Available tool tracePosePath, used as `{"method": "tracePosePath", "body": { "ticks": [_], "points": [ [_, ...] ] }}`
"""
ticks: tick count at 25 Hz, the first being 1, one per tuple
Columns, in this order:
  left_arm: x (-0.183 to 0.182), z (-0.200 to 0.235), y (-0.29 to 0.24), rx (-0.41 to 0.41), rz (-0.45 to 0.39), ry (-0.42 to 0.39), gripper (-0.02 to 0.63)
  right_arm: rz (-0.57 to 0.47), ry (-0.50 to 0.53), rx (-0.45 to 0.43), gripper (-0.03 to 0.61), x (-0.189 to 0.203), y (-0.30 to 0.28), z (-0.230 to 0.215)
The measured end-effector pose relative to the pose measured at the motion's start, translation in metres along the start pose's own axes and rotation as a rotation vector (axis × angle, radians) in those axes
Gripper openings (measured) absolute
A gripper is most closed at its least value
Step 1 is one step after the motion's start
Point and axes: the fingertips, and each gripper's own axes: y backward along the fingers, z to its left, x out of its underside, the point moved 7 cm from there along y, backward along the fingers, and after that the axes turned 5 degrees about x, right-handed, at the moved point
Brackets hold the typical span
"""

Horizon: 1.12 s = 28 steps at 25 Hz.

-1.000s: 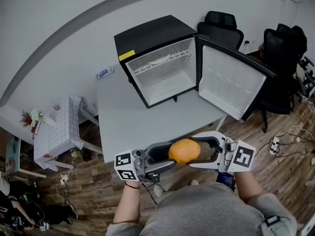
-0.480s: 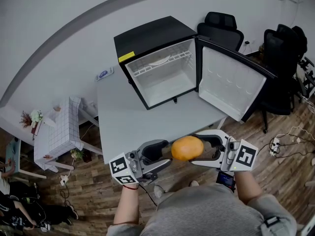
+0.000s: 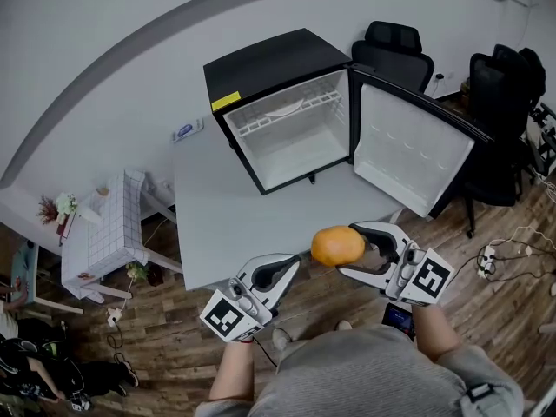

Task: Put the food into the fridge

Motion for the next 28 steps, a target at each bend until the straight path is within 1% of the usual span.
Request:
{"method": "tracePosePath", "body": {
  "ticks": [2, 4, 7, 12, 16, 20, 25, 28],
  "points": [
    [-0.001, -0.007, -0.004, -0.035, -0.002, -0.030, 0.011, 0.021, 0.000, 0.038, 0.299, 0.007, 0.002, -0.006],
    [-0.003, -0.014, -0.008, -0.051, -0.018, -0.038, 0.011, 0.024, -0.007, 0.042, 0.300, 0.009, 0.002, -0.008],
    [0.003, -0.021, -0.010, -0.067, 0.003, -0.042, 0.011, 0.014, -0.023, 0.036, 0.300, 0.007, 0.002, -0.008],
    [0.007, -0.029, -0.010, -0.097, 0.030, -0.052, 0.011, 0.023, -0.048, 0.054, 0.301, 0.009, 0.008, -0.010],
    [0.007, -0.032, -0.010, -0.119, 0.044, -0.060, 0.011, 0.044, -0.039, 0.094, 0.300, 0.009, 0.010, -0.016],
    [0.008, -0.038, -0.008, -0.144, 0.045, -0.066, 0.011, 0.047, -0.042, 0.103, 0.300, 0.007, 0.009, -0.019],
    [0.016, -0.044, -0.003, -0.147, 0.063, -0.043, 0.011, 0.038, -0.050, 0.139, 0.299, 0.006, 0.007, -0.027],
    [0.022, -0.039, -0.001, -0.146, 0.074, -0.042, 0.011, 0.045, -0.053, 0.157, 0.300, 0.009, 0.001, -0.034]
  ]
}}
